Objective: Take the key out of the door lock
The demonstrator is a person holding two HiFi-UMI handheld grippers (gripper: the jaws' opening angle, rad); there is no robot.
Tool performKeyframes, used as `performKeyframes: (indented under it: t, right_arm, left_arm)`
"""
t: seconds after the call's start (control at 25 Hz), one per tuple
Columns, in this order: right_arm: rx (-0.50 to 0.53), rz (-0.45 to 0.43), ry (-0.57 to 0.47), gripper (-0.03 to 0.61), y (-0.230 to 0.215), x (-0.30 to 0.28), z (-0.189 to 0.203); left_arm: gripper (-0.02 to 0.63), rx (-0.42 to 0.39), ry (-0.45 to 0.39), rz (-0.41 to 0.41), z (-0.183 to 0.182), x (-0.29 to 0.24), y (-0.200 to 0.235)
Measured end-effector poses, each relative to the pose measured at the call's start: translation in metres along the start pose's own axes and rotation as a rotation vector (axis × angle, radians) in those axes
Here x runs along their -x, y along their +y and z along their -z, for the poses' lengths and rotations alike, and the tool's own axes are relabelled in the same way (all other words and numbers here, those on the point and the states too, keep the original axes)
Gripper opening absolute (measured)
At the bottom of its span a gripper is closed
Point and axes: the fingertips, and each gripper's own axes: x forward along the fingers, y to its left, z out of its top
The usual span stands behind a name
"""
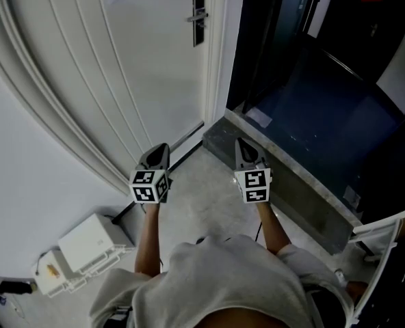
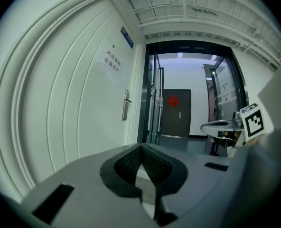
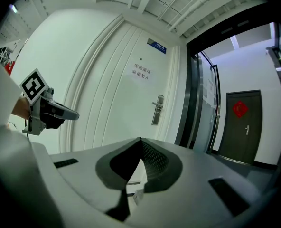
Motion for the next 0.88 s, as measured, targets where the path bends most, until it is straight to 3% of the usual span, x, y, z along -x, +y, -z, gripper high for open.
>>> performKeyframes:
  t: [0.48,0.88]
  right_arm:
    - [-0.012,-0.006,0.038,0.023,-0.010,-0.046,0.026]
    - [-0.036,-0.036,0.022,0.023,-0.045,-0.147,0.041]
  left_arm:
    - [0.018,0.016,0.033,0.002,0.014,-0.045,0.020]
    - [0.018,0.002,0.046,-0.033,0.005,-0.135,0.059]
